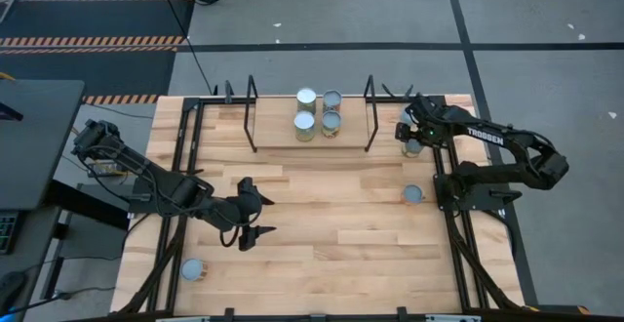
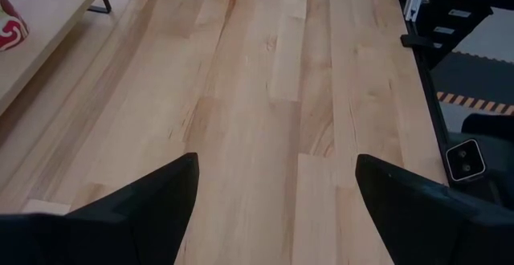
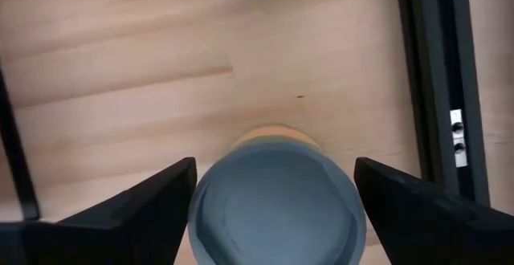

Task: Pick and place cans onto a shelf
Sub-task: Put the canned peaches on the shelf

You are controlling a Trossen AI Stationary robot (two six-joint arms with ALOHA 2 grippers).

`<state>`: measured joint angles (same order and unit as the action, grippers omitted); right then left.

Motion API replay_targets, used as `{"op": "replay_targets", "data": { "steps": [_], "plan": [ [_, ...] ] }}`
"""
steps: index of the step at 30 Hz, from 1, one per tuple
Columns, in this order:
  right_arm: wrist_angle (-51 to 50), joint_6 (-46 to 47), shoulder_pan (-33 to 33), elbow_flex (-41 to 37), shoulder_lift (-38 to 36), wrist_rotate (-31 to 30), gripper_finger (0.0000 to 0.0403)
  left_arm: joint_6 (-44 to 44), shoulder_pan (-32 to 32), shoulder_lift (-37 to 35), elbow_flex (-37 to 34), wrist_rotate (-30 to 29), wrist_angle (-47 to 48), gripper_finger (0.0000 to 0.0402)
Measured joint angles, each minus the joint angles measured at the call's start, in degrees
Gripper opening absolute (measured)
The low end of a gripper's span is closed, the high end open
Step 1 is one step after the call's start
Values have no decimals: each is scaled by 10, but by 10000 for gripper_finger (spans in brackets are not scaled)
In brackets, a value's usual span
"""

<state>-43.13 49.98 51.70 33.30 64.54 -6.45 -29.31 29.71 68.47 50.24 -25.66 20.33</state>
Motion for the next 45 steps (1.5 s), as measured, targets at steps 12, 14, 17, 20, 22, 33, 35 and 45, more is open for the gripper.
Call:
{"op": "replay_targets", "data": {
  "steps": [12, 14, 17, 20, 22, 33, 35, 45],
  "plan": [
    [-5, 22, -22, 0, 12, 9, 322, 0, 0, 0, 0, 0, 0, 341],
    [-8, 29, -27, 0, 5, 5, 298, 0, 0, 0, 0, 0, 0, 341],
    [-15, 31, -35, 2, -7, 5, 289, 0, 0, 0, 0, 0, 0, 341],
    [-56, 34, -52, 24, -16, -15, 289, 0, 0, 0, 0, 0, 0, 341],
    [-96, 38, -71, 52, -22, -49, 289, 0, 0, 0, 0, 0, 0, 341],
    [-210, 68, -191, 284, -15, -203, 288, 0, 0, 0, 0, 0, 0, 341],
    [-206, 57, -207, 334, 1, -222, 288, 0, 0, 0, 0, 0, 0, 341],
    [-139, -109, -271, 575, 174, -246, 288, 0, 0, 0, 0, 0, 0, 341]
  ]
}}
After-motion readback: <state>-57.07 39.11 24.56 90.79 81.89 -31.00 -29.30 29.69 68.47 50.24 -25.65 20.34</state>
